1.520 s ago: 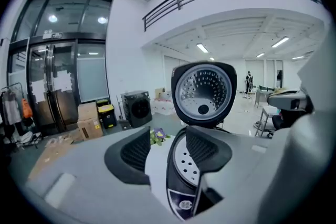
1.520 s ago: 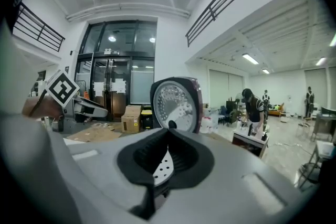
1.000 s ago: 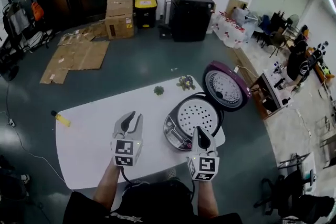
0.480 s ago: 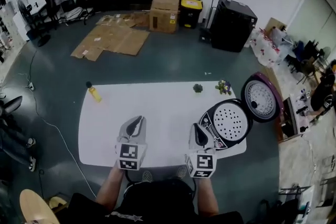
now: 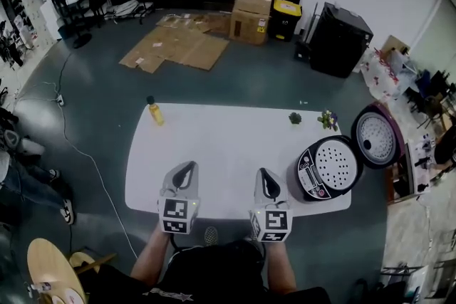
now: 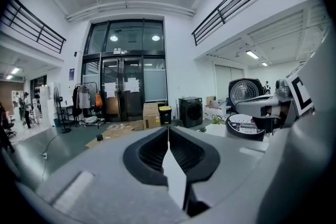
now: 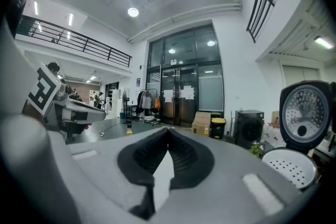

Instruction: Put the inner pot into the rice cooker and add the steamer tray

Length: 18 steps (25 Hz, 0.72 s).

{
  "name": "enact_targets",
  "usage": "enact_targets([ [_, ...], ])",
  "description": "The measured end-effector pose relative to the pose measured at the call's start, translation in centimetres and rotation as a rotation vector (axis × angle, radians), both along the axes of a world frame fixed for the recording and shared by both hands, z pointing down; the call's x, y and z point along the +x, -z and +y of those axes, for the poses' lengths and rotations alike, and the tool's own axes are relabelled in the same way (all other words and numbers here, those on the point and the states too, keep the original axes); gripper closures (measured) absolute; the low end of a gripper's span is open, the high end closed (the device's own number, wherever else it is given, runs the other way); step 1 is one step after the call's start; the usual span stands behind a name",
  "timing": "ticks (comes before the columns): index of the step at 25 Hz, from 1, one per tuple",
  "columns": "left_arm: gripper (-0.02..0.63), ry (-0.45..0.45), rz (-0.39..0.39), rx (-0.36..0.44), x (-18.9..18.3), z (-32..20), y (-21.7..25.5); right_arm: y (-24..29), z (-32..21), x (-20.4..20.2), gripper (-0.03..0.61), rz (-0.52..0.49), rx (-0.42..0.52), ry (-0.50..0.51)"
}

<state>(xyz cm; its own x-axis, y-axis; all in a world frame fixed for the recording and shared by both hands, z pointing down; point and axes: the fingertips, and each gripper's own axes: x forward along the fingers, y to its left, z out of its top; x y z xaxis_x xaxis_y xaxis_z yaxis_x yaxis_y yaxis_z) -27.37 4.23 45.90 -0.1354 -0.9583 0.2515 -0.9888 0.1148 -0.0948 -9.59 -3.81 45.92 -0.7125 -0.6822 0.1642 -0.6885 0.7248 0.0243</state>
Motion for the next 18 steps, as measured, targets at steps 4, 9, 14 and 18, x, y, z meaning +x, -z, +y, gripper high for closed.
enact_targets([
  [4, 0.597, 0.005, 0.006, -0.002, -0.5, 0.8, 0.4, 0.5, 0.7, -0.6, 0.573, 0.002, -0.001, 0.005],
  [9, 0.597, 0.001, 0.014, 0.002, 0.1, 1.6, 0.5, 0.7, 1.4, 0.1, 0.573, 0.007, 0.001, -0.001],
  [14, 0.597, -0.012, 0.012, 0.003, 0.0, 1.1, -0.2, -0.1, 1.2, 0.0, 0.572, 0.010, -0.002, -0.011],
  [18, 0.597, -0.017, 0.014, 0.003, -0.4, 0.9, -0.4, -0.2, 1.0, -0.5, 0.572, 0.010, -0.001, -0.014],
])
